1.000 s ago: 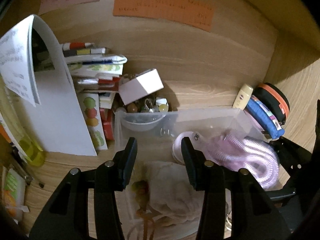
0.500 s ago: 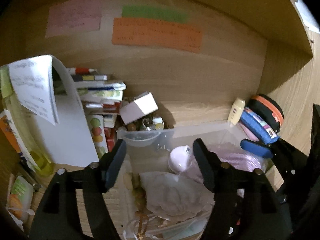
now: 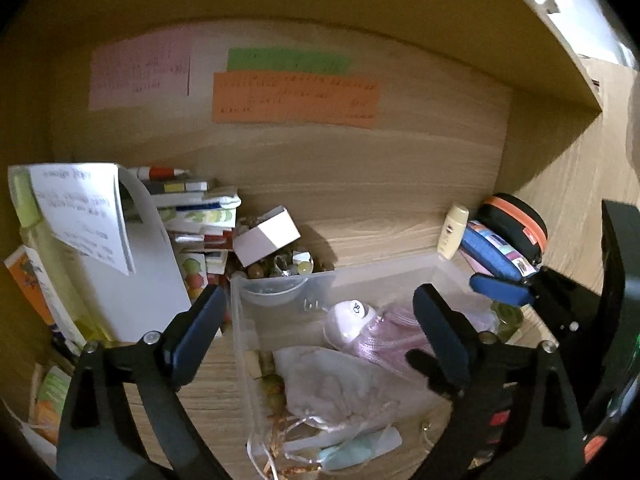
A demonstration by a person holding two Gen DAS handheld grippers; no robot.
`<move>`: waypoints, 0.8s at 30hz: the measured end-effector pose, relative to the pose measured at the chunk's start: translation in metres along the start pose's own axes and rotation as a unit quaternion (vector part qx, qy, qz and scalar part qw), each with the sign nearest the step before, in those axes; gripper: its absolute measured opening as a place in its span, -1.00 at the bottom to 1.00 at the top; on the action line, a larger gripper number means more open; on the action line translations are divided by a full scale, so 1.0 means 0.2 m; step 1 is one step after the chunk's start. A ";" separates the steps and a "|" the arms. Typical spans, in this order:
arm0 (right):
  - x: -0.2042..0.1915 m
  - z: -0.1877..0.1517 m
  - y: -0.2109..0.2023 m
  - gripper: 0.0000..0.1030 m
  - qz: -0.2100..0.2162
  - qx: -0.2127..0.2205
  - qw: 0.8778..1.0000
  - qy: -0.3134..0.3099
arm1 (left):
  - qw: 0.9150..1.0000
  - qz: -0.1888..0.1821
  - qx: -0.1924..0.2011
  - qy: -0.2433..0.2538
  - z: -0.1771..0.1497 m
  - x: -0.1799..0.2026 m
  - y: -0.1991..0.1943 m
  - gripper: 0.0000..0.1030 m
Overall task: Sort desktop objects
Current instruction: 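Release the eraser into the box with the left gripper while the right releases the rope bag, then withdraw both grippers from the box toward the red pouch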
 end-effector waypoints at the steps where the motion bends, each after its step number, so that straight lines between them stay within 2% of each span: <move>1: 0.01 0.00 -0.01 0.60 -0.001 -0.001 1.000 0.001 | 1.000 0.002 0.001 0.003 0.00 0.01 -0.01 0.89; 3: 0.01 0.00 -0.06 0.63 0.001 -0.001 1.000 0.001 | 1.000 -0.001 -0.003 0.004 -0.01 0.01 -0.03 0.94; 5: 0.02 -0.01 -0.11 0.85 -0.004 0.002 1.000 0.000 | 1.000 -0.003 -0.010 0.004 -0.02 0.02 -0.05 0.96; 6: 0.02 -0.02 -0.15 0.88 -0.013 0.006 1.000 -0.001 | 1.000 -0.001 -0.011 0.005 -0.03 0.02 -0.06 0.96; 13: 0.03 -0.08 -0.32 0.95 -0.021 0.017 1.000 0.004 | 1.000 0.004 -0.020 0.015 -0.12 0.03 -0.15 0.97; 20: 0.14 -0.19 -0.43 0.99 -0.032 -0.001 0.999 0.043 | 1.000 -0.013 0.008 0.022 -0.22 0.04 -0.29 0.98; 24: 0.19 -0.27 -0.46 0.99 -0.038 -0.016 0.998 0.055 | 1.000 -0.004 -0.004 0.030 -0.27 0.05 -0.33 0.98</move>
Point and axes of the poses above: each gripper's, at about its wrist camera, not at the fingertips, and y roughly the way its jaws point, x to its right, z to its top, the point moved 6 cm from there along y, roughly the way its jaws point, and after that the axes turned 5 degrees about -y, right-handed, at the moved point
